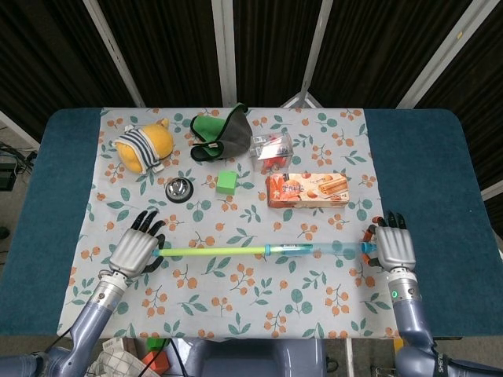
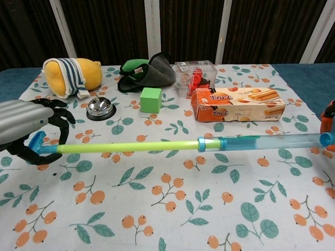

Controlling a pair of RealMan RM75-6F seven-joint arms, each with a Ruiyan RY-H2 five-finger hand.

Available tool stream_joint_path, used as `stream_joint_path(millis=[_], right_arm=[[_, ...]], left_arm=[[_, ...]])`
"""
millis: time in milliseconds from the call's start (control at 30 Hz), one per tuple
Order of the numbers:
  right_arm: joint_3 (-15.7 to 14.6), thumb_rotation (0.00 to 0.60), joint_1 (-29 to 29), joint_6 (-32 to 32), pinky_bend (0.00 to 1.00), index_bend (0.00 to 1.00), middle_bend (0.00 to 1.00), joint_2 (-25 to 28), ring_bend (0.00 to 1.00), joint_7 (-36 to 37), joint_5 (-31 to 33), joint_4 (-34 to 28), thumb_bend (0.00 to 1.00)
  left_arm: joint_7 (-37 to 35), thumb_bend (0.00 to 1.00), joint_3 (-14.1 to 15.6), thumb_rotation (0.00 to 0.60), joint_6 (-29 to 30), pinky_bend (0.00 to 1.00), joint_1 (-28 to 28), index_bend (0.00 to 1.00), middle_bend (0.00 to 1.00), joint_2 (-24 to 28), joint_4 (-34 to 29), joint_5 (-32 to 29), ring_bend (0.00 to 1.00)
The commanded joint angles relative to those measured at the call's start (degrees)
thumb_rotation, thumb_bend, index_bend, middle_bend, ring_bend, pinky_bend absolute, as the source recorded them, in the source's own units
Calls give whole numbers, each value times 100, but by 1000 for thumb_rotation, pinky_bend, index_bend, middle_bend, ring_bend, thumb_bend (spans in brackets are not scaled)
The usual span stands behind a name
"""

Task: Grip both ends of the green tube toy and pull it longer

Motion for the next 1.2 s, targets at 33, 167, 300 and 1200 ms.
stream_joint_path(millis=[33,167,300,1200], right_arm=[[-1,600,-16,-11,0,740,247,46,0,45,-28,-8,308],[-6,600,-28,-21,0,740,247,100,0,80,-50,-10,307],[-5,600,-36,-24,0,740,247,129,0,97,-49,2,307],[-149,600,-6,-288,0,0,0,402,0,-76,136,-164,307]], left_arm=[[-19,544,7,600,8,0,17,602,170,38,-20,24,0],[-27,543,18,600,5,0,37,602,170,102,-44,56,0],[-42,543,33,600,-2,0,59,602,170,147,-63,78,0],[-203,84,2,600,-86,0,146,63,9,307,-141,87,0]])
